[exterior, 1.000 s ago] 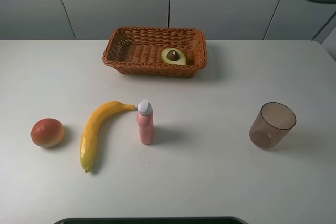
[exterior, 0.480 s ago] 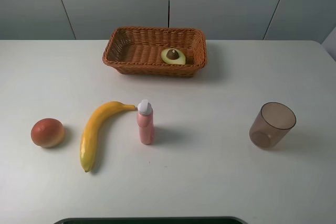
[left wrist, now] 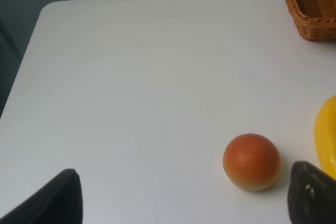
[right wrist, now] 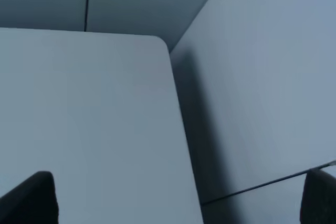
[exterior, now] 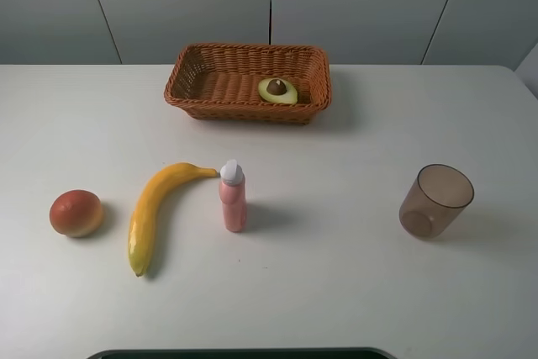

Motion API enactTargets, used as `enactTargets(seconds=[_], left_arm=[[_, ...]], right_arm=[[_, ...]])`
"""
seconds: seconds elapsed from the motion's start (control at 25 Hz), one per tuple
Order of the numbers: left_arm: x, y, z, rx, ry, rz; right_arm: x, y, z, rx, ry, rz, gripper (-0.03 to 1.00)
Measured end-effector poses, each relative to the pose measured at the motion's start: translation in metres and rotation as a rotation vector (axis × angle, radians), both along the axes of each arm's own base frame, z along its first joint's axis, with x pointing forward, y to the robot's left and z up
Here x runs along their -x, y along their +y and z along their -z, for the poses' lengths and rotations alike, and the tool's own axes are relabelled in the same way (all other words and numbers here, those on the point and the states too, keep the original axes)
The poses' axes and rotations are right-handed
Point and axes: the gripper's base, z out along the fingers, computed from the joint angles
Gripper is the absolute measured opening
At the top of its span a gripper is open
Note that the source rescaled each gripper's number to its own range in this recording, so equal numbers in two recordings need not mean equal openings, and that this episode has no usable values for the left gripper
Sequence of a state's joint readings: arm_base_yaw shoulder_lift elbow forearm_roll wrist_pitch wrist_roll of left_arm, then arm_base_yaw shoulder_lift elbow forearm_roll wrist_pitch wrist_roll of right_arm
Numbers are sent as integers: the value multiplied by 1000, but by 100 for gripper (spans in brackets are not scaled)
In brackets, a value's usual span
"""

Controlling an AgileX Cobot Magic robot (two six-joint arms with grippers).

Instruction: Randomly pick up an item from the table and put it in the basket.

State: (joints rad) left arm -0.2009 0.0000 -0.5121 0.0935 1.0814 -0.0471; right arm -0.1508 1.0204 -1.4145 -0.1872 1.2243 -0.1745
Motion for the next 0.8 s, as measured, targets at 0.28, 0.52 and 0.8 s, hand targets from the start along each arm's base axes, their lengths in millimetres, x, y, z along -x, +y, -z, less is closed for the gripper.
enactTargets(seconds=[0.28,0.52,0.8], left_arm=[[0,0,0,0,0,0],[0,0,0,0,0,0],[0,0,0,0,0,0]], right_arm=[[69,24,50,-74,13,-137,99],[108,36,102,-129,-2,-167,100],[137,45,155,-176,-85,-181,100]])
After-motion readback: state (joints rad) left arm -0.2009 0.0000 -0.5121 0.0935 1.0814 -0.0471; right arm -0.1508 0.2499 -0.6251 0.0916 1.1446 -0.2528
